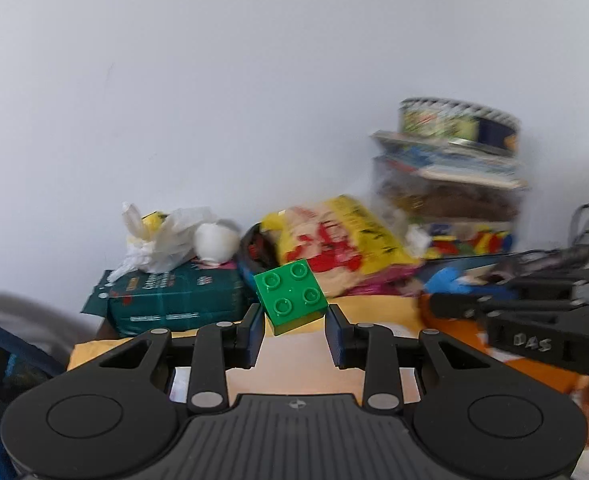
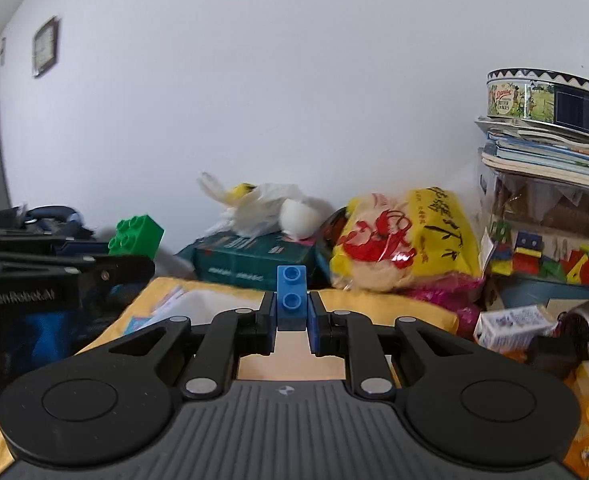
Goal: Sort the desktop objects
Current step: 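Lift both bricks over the white bin and open both tools, then move both open tools back over the pile of toys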
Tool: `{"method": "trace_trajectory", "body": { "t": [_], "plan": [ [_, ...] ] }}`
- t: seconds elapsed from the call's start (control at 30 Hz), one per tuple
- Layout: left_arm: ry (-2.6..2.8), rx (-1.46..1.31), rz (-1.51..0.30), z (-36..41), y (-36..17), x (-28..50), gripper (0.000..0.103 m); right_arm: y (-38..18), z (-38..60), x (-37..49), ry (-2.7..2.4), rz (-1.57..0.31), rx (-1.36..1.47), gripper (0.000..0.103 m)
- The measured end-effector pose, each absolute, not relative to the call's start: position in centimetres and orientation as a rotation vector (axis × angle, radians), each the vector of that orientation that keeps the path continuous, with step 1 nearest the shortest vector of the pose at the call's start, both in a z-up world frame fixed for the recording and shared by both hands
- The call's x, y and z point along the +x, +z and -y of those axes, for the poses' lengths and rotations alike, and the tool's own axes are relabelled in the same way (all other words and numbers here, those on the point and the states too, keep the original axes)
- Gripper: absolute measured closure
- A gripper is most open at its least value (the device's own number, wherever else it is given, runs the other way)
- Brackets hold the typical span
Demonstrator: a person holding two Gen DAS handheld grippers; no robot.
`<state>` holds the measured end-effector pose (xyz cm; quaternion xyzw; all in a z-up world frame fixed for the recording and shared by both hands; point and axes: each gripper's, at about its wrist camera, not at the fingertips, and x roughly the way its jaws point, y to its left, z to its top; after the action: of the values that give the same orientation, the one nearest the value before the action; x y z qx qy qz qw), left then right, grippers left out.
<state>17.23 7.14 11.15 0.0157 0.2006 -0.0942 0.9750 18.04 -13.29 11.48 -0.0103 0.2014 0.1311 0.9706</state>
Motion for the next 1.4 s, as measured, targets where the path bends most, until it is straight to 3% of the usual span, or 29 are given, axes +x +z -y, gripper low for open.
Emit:
{"method": "trace_trajectory", "body": {
  "t": [0.17,0.2,0.3,0.5,0.63,0.7,1.07,1.4],
  "plan": [
    [-0.166,0.053,-0.541,-6.5,8.0,21.4,0.066,9.6,11.7,20.9,0.220,-0.464,-0.091,0.084],
    [-0.166,0.058,-0.552,-6.2,7.5,21.5,0.066,9.0,11.4,21.2,0.210,-0.490,-0.105,0.075],
    [-0.167,0.084,-0.528,-5.8,7.1,20.8,0.055,7.9,11.4,21.0,0.214,-0.505,-0.104,0.069],
    [-0.195,0.050,-0.481,-6.4,8.5,18.7,0.053,8.3,11.8,20.2,0.228,-0.494,-0.082,0.057],
    [-0.202,0.016,-0.435,-6.8,9.7,16.5,0.048,9.2,12.1,19.0,0.245,-0.463,-0.062,0.055],
    [-0.209,0.004,-0.423,-6.9,9.9,15.3,0.046,9.4,12.2,18.2,0.252,-0.448,-0.056,0.048],
    [-0.221,-0.063,-0.476,-7.5,7.6,10.0,0.042,9.2,12.9,11.6,0.332,-0.451,-0.001,0.045],
    [-0.281,-0.021,-0.729,-6.4,-0.8,3.8,0.040,2.7,11.8,7.0,0.362,-0.616,-0.147,0.044]
  ]
}}
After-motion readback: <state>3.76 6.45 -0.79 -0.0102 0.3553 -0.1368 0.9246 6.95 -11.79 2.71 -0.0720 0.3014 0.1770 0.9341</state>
